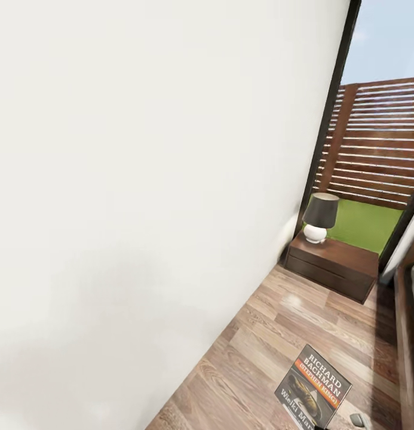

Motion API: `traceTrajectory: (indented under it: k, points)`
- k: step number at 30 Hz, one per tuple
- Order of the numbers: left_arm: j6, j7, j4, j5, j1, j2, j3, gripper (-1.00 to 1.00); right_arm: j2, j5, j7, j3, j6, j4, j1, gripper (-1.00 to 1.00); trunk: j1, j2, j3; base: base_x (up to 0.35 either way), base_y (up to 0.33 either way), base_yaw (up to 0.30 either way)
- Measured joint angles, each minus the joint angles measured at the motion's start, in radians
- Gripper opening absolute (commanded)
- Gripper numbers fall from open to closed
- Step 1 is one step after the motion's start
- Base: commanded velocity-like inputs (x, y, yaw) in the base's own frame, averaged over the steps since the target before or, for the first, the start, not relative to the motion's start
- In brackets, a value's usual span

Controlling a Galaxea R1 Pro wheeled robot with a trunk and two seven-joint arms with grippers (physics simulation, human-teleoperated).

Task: In the bedroom, move the book from the bed onto either nightstand, and place the two sandals side by side next to the bed.

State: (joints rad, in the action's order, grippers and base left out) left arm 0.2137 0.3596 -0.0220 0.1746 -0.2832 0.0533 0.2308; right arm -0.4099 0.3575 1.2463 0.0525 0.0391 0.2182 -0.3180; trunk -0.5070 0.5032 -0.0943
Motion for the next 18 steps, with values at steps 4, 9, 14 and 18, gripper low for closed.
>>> traceTrajectory:
  k: [4,9,14,18]
  points:
    - [0.0,0.0,0.0,0.001,0.0,0.0,0.0,1.0,0.0,0.0,0.0,0.0,0.0,0.0,0.0,-1.0,0.0,0.0,0.0,0.011,0.0,-0.25]
    - [0.0,0.0,0.0,0.0,0.0,0.0,0.0,1.0,0.0,0.0,0.0,0.0,0.0,0.0,0.0,-1.0,0.0,0.0,0.0,0.002,0.0,-0.25]
    - [0.0,0.0,0.0,0.0,0.0,0.0,0.0,1.0,0.0,0.001,0.0,0.002,0.0,0.0,0.0,-1.0,0.0,0.0,0.0,0.0,0.0,-0.25]
    - [0.0,0.0,0.0,0.0,0.0,0.0,0.0,1.0,0.0,0.001,0.0,0.002,0.0,0.0,0.0,-1.0,0.0,0.0,0.0,0.0,0.0,-0.25]
